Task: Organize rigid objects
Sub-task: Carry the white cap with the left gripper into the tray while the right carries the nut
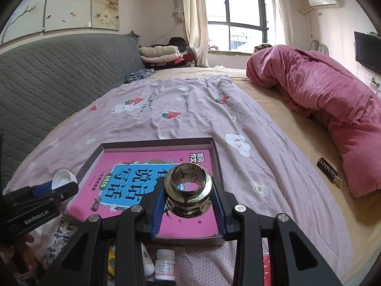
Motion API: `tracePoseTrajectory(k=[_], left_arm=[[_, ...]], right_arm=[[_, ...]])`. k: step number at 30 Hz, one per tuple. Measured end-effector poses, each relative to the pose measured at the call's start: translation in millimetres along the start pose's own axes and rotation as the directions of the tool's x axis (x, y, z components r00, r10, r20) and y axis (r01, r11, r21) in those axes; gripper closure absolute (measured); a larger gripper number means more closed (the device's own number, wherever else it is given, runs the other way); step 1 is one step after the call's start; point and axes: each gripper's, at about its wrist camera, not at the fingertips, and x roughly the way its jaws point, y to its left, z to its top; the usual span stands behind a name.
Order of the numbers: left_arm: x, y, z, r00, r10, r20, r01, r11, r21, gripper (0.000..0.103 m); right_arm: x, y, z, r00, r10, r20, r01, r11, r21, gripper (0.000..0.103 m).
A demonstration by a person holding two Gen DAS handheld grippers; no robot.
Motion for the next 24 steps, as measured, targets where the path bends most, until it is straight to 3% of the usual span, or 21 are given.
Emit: tracePoseTrajectory(k=[24], left_arm=[[62, 16, -2, 0.998, -0.003, -0.067, 0.002, 1.000, -0.008, 0.050]], right_arm=[[48, -2, -21, 0.995, -0.034, -0.095, 0.031, 0.999, -0.025, 0.066]])
